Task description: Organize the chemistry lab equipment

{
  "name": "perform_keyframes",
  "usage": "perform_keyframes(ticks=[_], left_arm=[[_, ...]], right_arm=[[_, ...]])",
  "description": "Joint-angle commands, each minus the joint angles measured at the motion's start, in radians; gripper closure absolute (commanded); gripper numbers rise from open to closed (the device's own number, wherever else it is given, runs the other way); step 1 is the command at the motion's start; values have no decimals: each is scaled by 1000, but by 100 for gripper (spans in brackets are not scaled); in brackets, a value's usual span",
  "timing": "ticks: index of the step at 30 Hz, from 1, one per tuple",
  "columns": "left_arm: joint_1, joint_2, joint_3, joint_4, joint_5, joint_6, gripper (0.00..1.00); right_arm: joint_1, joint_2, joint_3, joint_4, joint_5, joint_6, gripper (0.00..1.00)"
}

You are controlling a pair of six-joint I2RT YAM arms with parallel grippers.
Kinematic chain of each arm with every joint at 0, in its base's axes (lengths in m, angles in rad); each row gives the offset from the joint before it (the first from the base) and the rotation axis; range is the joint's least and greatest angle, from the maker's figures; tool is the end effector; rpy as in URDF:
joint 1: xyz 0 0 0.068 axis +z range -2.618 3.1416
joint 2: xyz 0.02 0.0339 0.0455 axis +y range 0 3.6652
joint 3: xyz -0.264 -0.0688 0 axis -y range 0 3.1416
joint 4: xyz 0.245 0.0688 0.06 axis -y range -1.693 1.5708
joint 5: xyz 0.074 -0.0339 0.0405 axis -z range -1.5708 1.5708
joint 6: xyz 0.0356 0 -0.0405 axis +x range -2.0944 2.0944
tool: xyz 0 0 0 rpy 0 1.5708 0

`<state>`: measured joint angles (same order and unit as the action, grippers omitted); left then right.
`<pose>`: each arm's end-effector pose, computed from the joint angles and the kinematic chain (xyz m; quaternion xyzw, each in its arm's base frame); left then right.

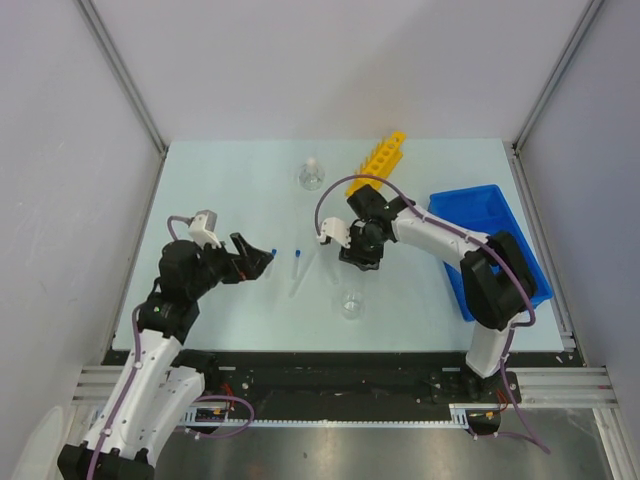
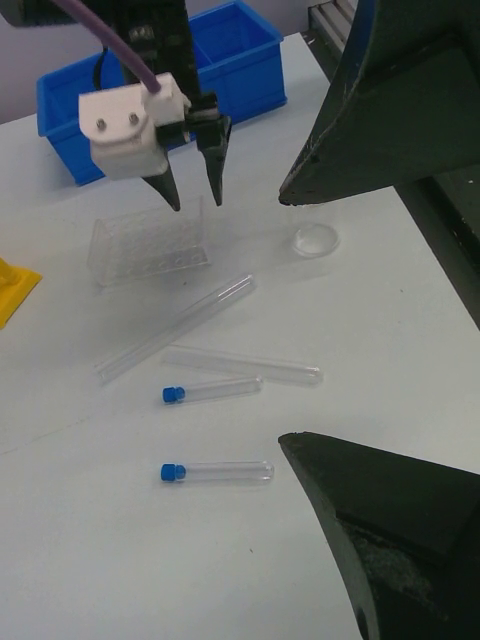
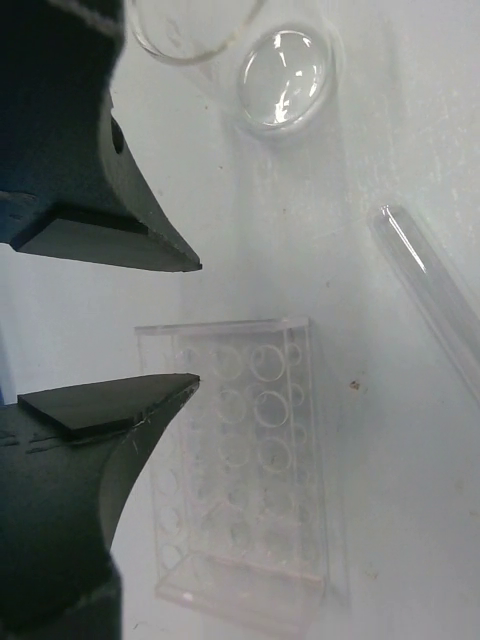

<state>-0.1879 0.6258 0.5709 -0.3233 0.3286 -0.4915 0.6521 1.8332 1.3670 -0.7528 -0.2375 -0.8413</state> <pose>0.1492 -0.0401 0.2748 -0.0326 0.8208 -0.3122 0.4773 0.2904 0.2322 0.2100 -0.6792 0.7034 0.0997 0.1840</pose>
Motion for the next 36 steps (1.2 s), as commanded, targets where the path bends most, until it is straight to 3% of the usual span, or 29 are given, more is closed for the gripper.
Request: perform_keyframes(ticks=[1,10,16,21,25,36], left_arm=[[-4,21,-6,32,38,-35,0],[-31,150,32,-6,52,-38,4],[-137,316,135,-129,-147,16,10],[-171,541,279,-243,-299,79,13],[-188,638,320,-244,-356,106,14],[-186,689,327,-189,-350,154,14]], right_arm=[[-23,-110,3,-34,-57,-9,49],[-117,-268,3,-69,-272,83,34],[-244,-331,0,-57,-497,174,35],[-328,-348,-23,-8,-650,243,34],[-368,-380,-64,36,-688,266,31],[-448,-453,-174,156,-738,320,21]])
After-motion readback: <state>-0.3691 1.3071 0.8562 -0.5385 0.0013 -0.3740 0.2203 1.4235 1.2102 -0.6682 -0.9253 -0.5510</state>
